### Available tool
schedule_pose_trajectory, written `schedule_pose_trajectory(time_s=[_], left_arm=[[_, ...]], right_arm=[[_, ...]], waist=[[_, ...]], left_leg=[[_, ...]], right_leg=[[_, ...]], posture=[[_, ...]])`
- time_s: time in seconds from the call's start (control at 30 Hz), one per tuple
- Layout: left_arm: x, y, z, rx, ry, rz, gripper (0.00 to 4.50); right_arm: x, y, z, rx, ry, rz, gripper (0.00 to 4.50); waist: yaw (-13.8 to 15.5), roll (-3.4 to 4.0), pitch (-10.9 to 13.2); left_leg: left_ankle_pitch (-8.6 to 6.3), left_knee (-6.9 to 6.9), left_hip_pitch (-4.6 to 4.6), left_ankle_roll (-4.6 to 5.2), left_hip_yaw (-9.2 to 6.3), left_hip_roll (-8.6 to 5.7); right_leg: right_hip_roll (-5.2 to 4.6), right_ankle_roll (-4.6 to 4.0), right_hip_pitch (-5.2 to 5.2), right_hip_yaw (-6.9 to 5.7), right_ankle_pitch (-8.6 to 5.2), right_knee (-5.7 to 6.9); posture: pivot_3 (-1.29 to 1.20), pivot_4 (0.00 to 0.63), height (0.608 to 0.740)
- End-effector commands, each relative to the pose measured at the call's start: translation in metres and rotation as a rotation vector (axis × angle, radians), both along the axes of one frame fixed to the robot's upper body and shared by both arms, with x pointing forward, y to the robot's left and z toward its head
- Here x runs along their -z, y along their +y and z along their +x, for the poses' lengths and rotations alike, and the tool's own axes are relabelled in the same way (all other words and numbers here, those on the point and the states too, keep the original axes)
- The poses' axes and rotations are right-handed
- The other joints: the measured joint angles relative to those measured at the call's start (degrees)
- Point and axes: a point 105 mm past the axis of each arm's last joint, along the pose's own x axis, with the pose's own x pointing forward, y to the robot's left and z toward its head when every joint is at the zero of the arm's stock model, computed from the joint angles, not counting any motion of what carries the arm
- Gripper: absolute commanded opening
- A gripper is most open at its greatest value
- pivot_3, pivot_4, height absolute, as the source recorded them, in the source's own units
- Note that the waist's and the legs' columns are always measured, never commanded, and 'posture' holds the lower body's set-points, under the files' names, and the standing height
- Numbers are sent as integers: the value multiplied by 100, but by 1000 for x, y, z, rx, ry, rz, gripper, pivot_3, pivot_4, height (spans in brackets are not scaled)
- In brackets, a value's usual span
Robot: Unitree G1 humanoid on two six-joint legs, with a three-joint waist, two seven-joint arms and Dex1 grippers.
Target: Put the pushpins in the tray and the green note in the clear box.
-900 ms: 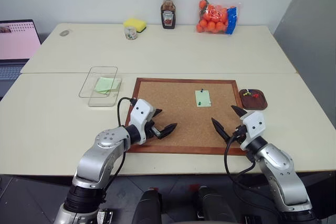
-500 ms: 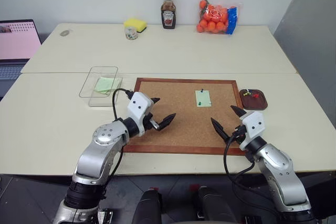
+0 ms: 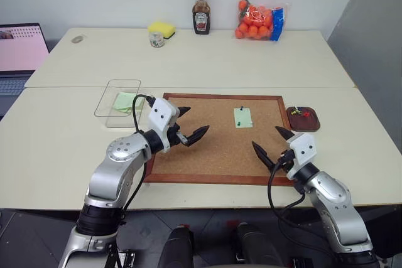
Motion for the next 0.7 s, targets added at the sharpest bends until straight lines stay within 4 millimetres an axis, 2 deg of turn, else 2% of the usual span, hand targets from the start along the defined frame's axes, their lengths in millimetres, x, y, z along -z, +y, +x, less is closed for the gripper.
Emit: schedule_pose_trajectory(time_s=[0.03, 0.13, 0.23, 0.37, 0.4, 0.5, 0.6, 0.63, 0.67, 0.7], left_arm=[[-4, -7, 3, 49, -32, 16, 4475], [-2, -10, 4, 74, -31, 24, 4028], [3, -9, 8, 69, -28, 42, 3326], [8, -9, 10, 70, -13, 66, 2717], [13, -8, 11, 64, -1, 78, 2409], [28, -2, 15, 32, 34, 114, 1885], [33, 0, 16, 19, 39, 125, 1187], [33, 0, 16, 10, 40, 126, 1133], [34, 1, 17, 1, 41, 125, 805], [34, 1, 17, -5, 42, 122, 721]], right_arm=[[-24, 5, -3, -24, -60, 16, 4500], [-30, 5, -4, -22, -55, 27, 4500], [-34, 4, -5, -19, -45, 33, 4500], [-36, 4, -5, -17, -35, 31, 4500], [-35, 4, -4, -11, -28, 23, 4500], [-32, 3, 1, -1, -14, -7, 4500], [-36, 1, 7, 16, -25, -4, 4500], [-39, 0, 9, 24, -35, 0, 4500], [-41, 0, 11, 28, -43, 5, 4500], [-42, 0, 13, 34, -41, 11, 4500]], waist=[[-7, 0, 0], [1, 0, 0], [-3, 0, 0], [-2, 0, 0], [-3, 0, 0], [-3, 0, 0], [-9, 0, 0], [-4, 0, 0], [-3, 0, 0], [-3, 0, 0]], left_leg=[[0, 0, 1, 0, 2, 0], [0, -1, -1, 0, -1, 0], [0, -1, -1, 0, -2, 1], [0, -1, -1, 0, -2, 0], [0, -1, -1, 0, -1, 0], [0, -1, -1, 0, 0, 0], [0, -1, 0, 0, 0, 0], [0, -1, -1, 0, -1, 1], [0, -1, -3, 0, -3, 1], [0, -1, -3, 0, -3, 1]], right_leg=[[0, 0, 0, 0, 0, 0], [0, -1, 0, 1, 0, 0], [0, -1, 0, 1, 0, -1], [0, -1, 0, 2, 0, -1], [0, 0, 0, 1, 0, -1], [0, 0, 0, 1, 0, -1], [1, 0, -1, 0, 0, 0], [1, 0, -1, -1, 0, 0], [1, -1, -1, 0, 0, -1], [1, -1, -1, 0, 0, -1]], posture=[[0, 150, 740], [0, 150, 740], [0, 150, 740], [0, 150, 740], [0, 150, 740], [0, 150, 740], [0, 150, 740], [0, 150, 740], [0, 150, 740], [0, 150, 740]])
